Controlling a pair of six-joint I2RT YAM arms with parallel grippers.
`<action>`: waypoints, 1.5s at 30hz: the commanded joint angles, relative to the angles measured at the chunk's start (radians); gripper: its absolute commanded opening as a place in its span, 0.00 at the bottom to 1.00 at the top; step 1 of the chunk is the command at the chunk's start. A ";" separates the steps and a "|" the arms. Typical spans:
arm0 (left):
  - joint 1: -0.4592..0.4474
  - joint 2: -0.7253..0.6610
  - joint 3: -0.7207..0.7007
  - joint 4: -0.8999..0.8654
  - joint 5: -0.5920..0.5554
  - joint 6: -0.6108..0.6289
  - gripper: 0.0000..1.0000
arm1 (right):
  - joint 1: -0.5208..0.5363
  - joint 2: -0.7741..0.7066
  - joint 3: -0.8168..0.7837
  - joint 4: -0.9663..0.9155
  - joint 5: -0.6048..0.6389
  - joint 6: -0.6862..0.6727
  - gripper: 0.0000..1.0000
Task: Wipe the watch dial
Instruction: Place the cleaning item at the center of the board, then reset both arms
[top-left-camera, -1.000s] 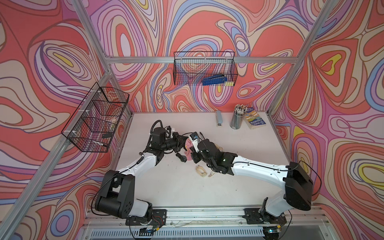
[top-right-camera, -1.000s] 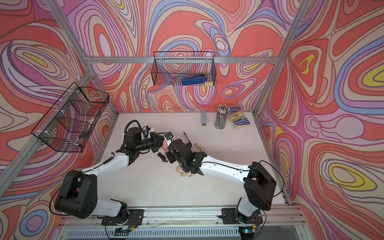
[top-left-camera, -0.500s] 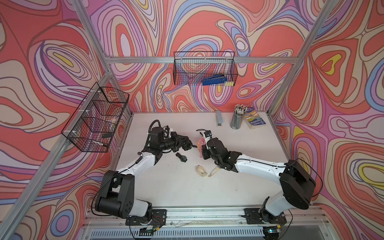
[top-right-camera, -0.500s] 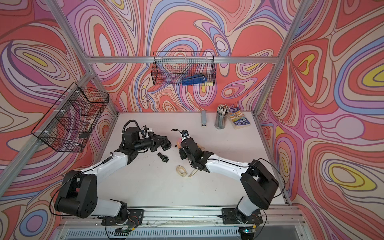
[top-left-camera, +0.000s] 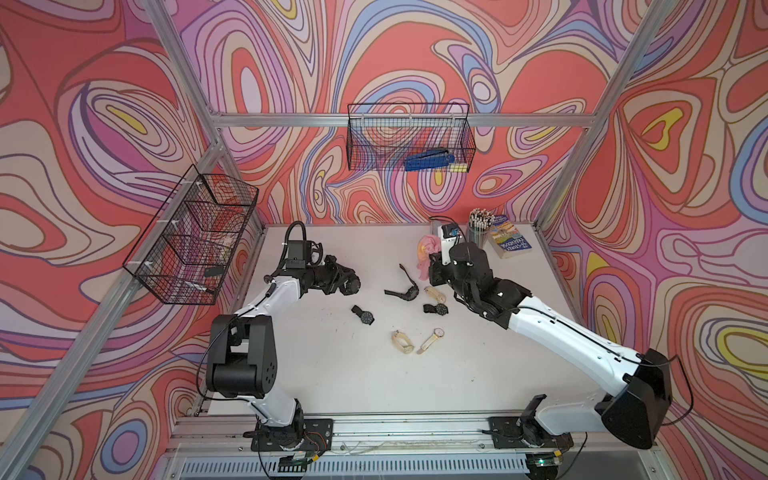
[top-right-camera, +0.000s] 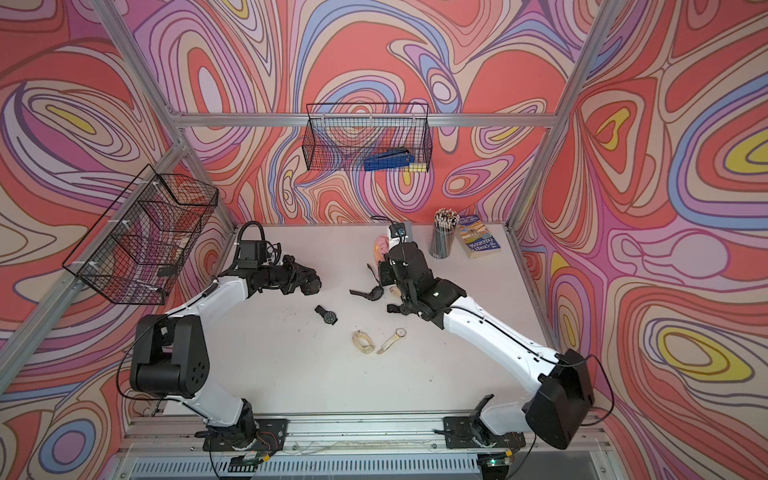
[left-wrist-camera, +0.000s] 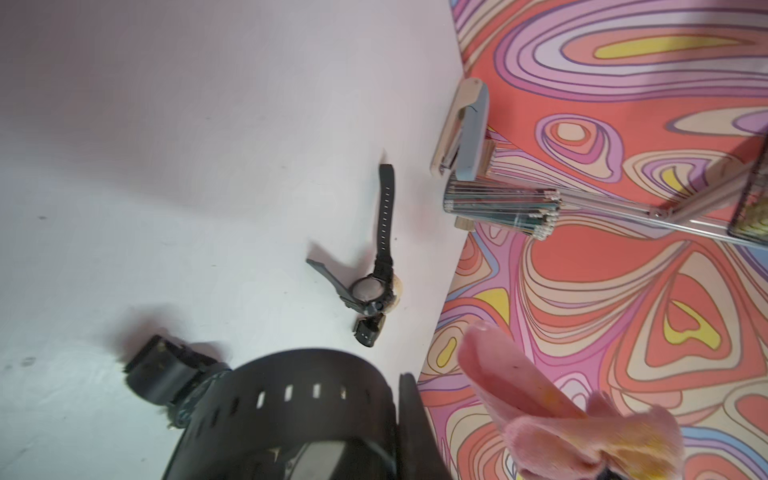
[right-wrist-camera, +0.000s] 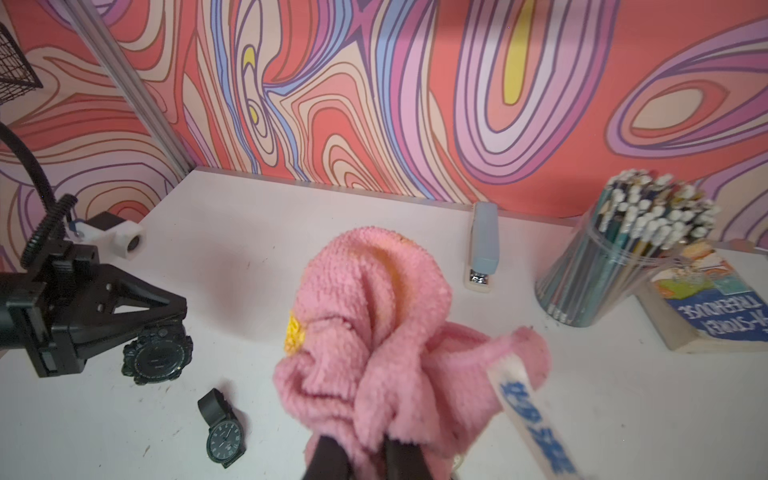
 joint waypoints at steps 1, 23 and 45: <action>0.016 0.092 0.051 -0.120 -0.014 0.080 0.00 | -0.028 -0.055 0.034 -0.174 0.086 -0.022 0.02; 0.023 0.345 0.169 -0.216 -0.070 0.096 0.35 | -0.385 0.053 -0.274 -0.224 0.118 0.132 0.09; 0.054 -0.305 -0.163 -0.008 -0.531 0.481 1.00 | -0.388 -0.043 -0.185 -0.223 0.173 0.047 0.98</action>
